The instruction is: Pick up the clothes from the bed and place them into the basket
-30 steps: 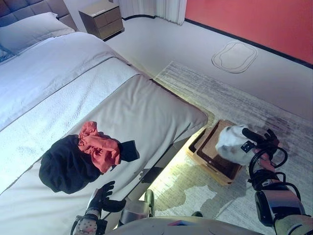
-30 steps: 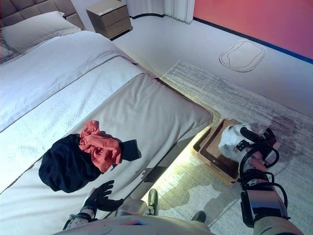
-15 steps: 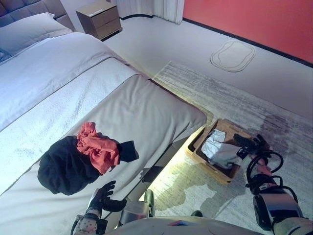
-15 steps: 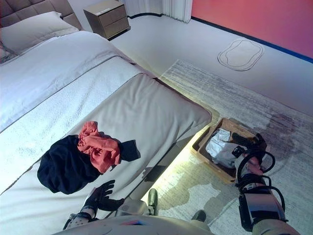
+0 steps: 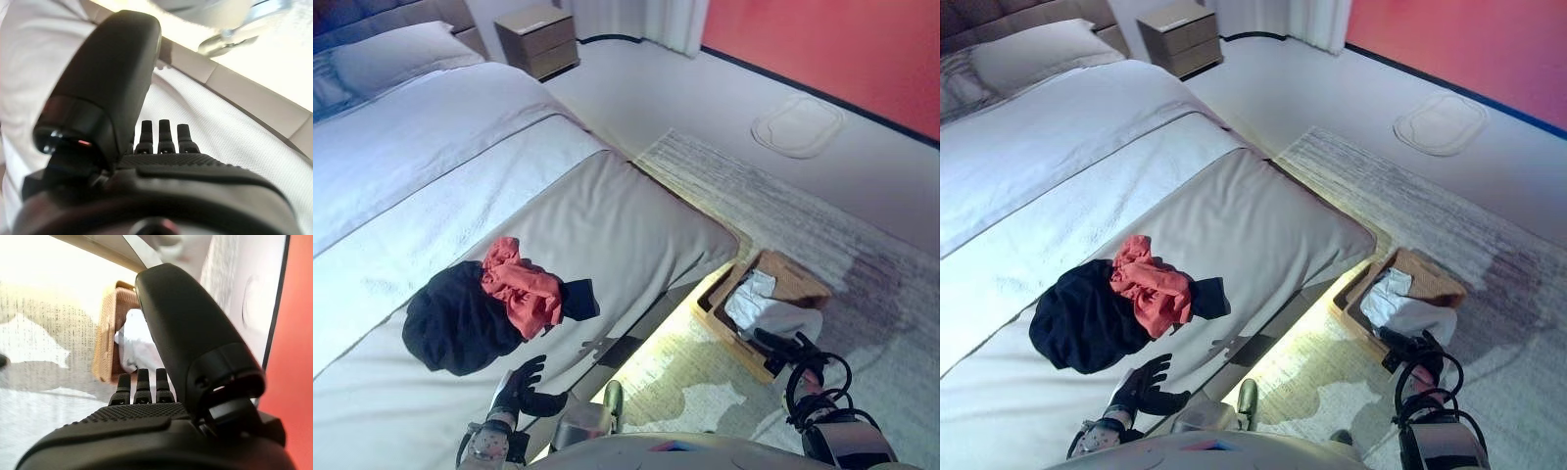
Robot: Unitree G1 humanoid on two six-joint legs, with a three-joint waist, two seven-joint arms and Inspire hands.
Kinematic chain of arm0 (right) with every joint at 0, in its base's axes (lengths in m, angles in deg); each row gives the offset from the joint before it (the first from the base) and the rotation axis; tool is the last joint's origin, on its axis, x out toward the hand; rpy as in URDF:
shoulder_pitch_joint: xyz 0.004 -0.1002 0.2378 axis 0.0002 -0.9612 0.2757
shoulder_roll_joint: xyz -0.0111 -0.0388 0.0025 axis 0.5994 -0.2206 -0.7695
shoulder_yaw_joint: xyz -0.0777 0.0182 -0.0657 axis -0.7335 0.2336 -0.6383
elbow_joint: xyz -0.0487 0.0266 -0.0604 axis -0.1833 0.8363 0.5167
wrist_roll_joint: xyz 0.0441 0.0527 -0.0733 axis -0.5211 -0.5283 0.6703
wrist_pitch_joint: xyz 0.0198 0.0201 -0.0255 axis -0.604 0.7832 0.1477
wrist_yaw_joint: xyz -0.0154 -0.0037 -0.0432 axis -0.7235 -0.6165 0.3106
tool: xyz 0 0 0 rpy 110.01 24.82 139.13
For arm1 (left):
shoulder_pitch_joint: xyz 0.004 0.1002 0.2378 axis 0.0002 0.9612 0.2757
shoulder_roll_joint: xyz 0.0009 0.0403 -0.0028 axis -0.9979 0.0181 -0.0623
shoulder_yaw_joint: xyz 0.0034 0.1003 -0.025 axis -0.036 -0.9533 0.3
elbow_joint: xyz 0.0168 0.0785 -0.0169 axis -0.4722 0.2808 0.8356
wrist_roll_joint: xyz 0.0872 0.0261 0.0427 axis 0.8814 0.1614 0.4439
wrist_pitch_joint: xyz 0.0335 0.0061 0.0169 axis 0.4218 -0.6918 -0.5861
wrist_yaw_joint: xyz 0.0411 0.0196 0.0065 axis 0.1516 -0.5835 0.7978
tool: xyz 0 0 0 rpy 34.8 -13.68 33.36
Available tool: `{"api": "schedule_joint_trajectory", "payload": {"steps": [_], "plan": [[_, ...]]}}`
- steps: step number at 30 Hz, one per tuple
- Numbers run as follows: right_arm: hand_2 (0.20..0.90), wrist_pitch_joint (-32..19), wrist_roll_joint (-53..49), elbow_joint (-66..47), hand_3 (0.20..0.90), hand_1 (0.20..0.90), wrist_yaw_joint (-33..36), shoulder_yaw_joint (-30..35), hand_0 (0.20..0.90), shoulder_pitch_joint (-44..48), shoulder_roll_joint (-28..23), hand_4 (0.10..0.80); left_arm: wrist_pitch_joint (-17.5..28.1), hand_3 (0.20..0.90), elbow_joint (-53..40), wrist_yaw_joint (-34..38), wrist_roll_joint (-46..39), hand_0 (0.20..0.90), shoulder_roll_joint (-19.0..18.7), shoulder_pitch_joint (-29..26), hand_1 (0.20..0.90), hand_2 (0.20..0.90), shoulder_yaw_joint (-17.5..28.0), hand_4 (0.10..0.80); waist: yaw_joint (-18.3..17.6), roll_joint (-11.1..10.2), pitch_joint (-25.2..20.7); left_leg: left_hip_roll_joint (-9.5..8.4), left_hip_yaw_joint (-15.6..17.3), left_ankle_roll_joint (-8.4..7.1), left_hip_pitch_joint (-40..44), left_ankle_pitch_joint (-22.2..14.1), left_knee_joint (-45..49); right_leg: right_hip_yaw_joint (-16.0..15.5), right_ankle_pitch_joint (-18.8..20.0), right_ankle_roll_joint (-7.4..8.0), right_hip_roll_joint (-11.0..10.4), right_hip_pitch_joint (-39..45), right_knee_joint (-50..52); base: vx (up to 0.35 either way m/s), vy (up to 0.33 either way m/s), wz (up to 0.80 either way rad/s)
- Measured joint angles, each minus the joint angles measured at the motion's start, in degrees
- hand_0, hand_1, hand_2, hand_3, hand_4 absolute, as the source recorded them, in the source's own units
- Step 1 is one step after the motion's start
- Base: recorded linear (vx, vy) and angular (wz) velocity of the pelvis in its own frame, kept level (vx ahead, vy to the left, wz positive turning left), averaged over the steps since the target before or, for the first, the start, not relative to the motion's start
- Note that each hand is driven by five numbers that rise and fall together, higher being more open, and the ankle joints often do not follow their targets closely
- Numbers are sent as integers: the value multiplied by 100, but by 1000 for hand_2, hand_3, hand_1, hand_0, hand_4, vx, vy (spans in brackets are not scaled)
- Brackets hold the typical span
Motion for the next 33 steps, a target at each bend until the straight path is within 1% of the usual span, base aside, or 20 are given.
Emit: {"api": "schedule_joint_trajectory", "payload": {"steps": [2, 5, 7, 8, 9, 13, 16, 17, 18, 19, 20, 22, 24, 25, 26, 27, 28, 29, 32, 33], "plan": [[900, -47, 23, 4, 900, 900, -160, -23, 900, 134, 13, 800, -48, 900, -18, 59, -158, 900, 20, 29, 900, 900, 8, 800, 302, -57, -17, -90, -69, -88, -33, 84, -7, -32, -167, -31, 48, 156, -334, -60, -158, 48], [900, -95, 27, 20, 900, 900, -262, -30, 900, 296, 4, 800, -58, 900, 24, 70, -196, 900, 66, 261, 900, 900, 31, 800, 543, 76, -97, -34, -284, -239, -135, 151, -21, -293, -61, -37, 177, 353, -668, -25, -47, 48], [900, -93, 26, 15, 900, 900, -251, -68, 900, 325, 0, 800, -53, 900, 76, 56, -181, 900, 73, 386, 900, 900, 103, 800, 780, 74, -110, 39, -204, -329, -255, 115, -13, -536, -67, -51, 278, 395, -667, 0, 60, 59], [900, -93, 27, -2, 900, 900, -235, -74, 900, 329, -2, 800, -53, 900, 103, 26, -167, 900, 71, 415, 900, 900, 143, 800, 813, 62, -105, 91, -6, -397, -330, 45, 4, -684, -64, -55, 288, 409, -646, -11, 117, 92], [900, -92, 27, -15, 900, 900, -206, -72, 900, 326, -21, 800, -56, 900, 183, -38, -129, 900, 76, 399, 900, 900, 234, 800, 795, -6, -61, 217, 443, -499, -440, -129, 64, -1019, -70, -103, 248, 436, -640, -24, 147, 124], [900, -92, 114, -234, 900, 900, -81, -13, 900, 74, -176, 800, -196, 900, 346, -205, 113, 900, 110, 466, 900, 900, 276, 800, 622, -196, 60, 636, 2574, -564, -583, -153, 407, -2185, -149, -242, -54, 771, -637, 12, 232, 141], [900, -92, 545, -442, 900, 900, -79, -24, 900, -79, -243, 800, -273, 900, 408, -197, 109, 900, 166, 514, 900, 900, 275, 800, 403, -160, 41, 738, 2988, -558, -453, -154, 632, -2480, -211, -130, -291, 977, -539, 104, 283, 86], [900, -35, 770, -444, 900, 900, -67, -26, 900, -92, -244, 800, -271, 900, 399, -186, 102, 900, 172, 495, 900, 900, 280, 800, 292, -123, 34, 541, 3058, -195, -359, 30, 456, -2540, -212, -125, -419, 1022, -300, 168, 218, 75], [900, 19, 925, -446, 900, 900, -65, -31, 900, -90, -213, 800, -268, 900, 393, -181, 105, 900, 158, 472, 900, 900, 278, 800, 268, -133, 34, 405, 2938, -13, -292, 132, 313, -2494, -198, -147, -563, 1000, -102, 180, 201, 75], [900, 48, 1049, -446, 900, 900, -64, -32, 900, -91, -193, 800, -268, 900, 392, -177, 107, 900, 137, 408, 900, 900, 280, 800, 259, -162, 52, 329, 2840, 34, -263, 145, 254, -2439, -189, -160, -621, 990, -33, 187, 190, 61], [900, 150, 1401, -446, 900, 900, -68, -34, 900, -62, -168, 800, -257, 900, 373, -177, 107, 900, 74, 242, 900, 900, 283, 800, 316, -248, 101, 177, 2687, 218, -170, 146, 112, -2207, -214, -132, -736, 976, 118, 207, 217, 55], [900, 282, 1790, -446, 900, 900, -70, -42, 900, 57, -174, 800, -256, 900, 265, -231, 114, 900, 21, 92, 900, 900, 278, 800, 343, -262, 113, 97, 2498, 359, -89, 73, 55, -1856, -265, -16, -685, 956, 329, 213, 257, 52], [900, 322, 1914, -456, 900, 900, -65, -117, 900, 184, -220, 800, -247, 900, 148, -267, 132, 900, 10, 50, 900, 900, 267, 800, 336, -248, 115, 7, 2442, 381, 59, 42, 30, -1734, -116, 109, -943, 760, 1134, 125, 130, 39], [900, 327, 2060, -504, 900, 900, -65, -211, 900, 215, -277, 800, -242, 900, 105, -268, 161, 900, 6, 8, 900, 900, 208, 800, 273, -159, 142, -21, 2289, 418, 190, 3, 2, -1511, -56, 194, -1135, 519, 2036, 33, -59, 57], [900, 321, 2206, -548, 900, 900, -68, -305, 900, 223, -318, 800, -243, 900, 27, -258, 161, 900, -31, -34, 900, 900, 146, 800, 205, -91, 180, -10, 2093, 364, 250, -61, 3, -1151, -241, 406, -1267, 138, 2839, 1, -204, 82], [900, 309, 2349, -561, 900, 900, -66, -426, 900, 236, -333, 800, -242, 900, -74, -245, 153, 900, -112, -82, 900, 900, 56, 800, 130, -72, 189, 27, 1941, 326, 217, -66, 1, -844, -425, 518, -1121, -150, 2936, -19, -281, 92], [900, 312, 2472, -625, 900, 900, -67, -513, 900, 231, -342, 800, -244, 900, -172, -241, 125, 900, -224, -126, 900, 900, -5, 800, 73, -79, 197, 10, 1748, 222, 123, -21, 1, -621, -502, 516, -922, -425, 2665, -141, -359, 124], [900, 301, 2552, -725, 900, 900, -73, -627, 900, 266, -419, 800, -272, 900, -279, -239, 1, 900, -391, -286, 900, 900, -225, 800, -99, -86, 217, -21, 1474, 189, -138, -7, 3, -305, -574, 436, -600, -762, 1701, -186, -284, 113], [900, 239, 2684, -726, 900, 900, -75, -705, 900, 623, -661, 800, -316, 900, -269, -215, -262, 900, -475, -567, 900, 900, -331, 800, -132, -155, 433, -194, 1319, 232, -589, 8, 240, -26, -495, 322, -562, -1586, 1125, -45, -268, 70], [900, 264, 2794, -727, 900, 900, -88, -722, 900, 779, -740, 800, -401, 900, -280, -118, -407, 900, -475, -677, 900, 900, -322, 800, -101, -116, 620, -230, 1170, 226, -641, 7, 313, -47, -328, 120, -511, -1625, 905, -28, -224, 52]]}}
